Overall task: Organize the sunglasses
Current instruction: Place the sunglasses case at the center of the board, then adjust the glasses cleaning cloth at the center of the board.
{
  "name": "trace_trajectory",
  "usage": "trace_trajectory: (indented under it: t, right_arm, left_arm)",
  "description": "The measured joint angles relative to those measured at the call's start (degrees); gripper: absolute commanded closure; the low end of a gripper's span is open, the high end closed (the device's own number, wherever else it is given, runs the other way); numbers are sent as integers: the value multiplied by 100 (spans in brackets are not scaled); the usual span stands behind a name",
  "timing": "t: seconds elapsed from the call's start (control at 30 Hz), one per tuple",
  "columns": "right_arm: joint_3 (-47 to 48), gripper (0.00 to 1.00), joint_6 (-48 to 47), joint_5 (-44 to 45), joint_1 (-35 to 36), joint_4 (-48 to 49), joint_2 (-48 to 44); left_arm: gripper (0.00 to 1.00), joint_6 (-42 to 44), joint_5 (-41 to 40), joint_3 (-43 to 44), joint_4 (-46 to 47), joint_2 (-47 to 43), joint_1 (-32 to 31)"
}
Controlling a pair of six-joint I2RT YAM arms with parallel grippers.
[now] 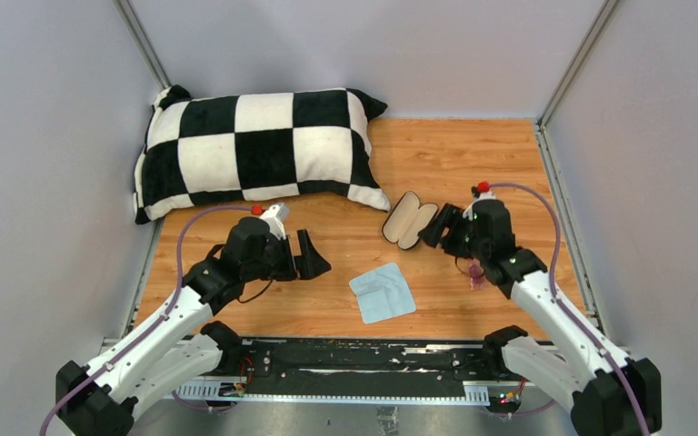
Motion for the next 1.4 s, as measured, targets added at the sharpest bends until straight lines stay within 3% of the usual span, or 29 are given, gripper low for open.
trace_trajectory:
  t: [0.17, 0.3, 0.4, 0.6, 0.73, 0.9, 0.97, 1.1, 1.4]
  right_arm:
    - [-678, 36, 74, 334, 1298, -789, -415]
    - [-955, 45, 354, 673, 2044, -1143, -391]
    - [-1049, 50, 568, 857, 2127, -1165, -229]
    - [-1213, 62, 1040, 1071, 2236, -754, 306]
    - [-1161, 81, 1224, 1180, 2420, -407, 660]
    - [-1143, 87, 1392, 1292, 2503, -302, 800]
    - [-1154, 88, 1423, 1335, 2520, -317, 774]
    - [-1252, 87, 1515, 1390, 2533, -448, 557]
    - [-1353, 85, 1585, 1392, 2544, -577, 319]
  left_arm:
    - [0, -170, -343, -85, -203, 468, -562]
    - [7, -448, -702, -37, -297, 962, -1294]
    - [13, -643, -927, -4, -306, 1217, -1648]
    - [30, -1038, -1351, -35, -155, 1325, -1744]
    - [42, -1119, -1665, -31, 2, 1572, -1742]
    - [46, -946, -1779, 374, 87, 2398, -1672]
    - [46, -868, -1735, 540, 234, 2736, -1631]
    - [60, -715, -1552, 796, 566, 3381, -1604]
    - [62, -577, -1355, 1008, 1027, 4277, -1602]
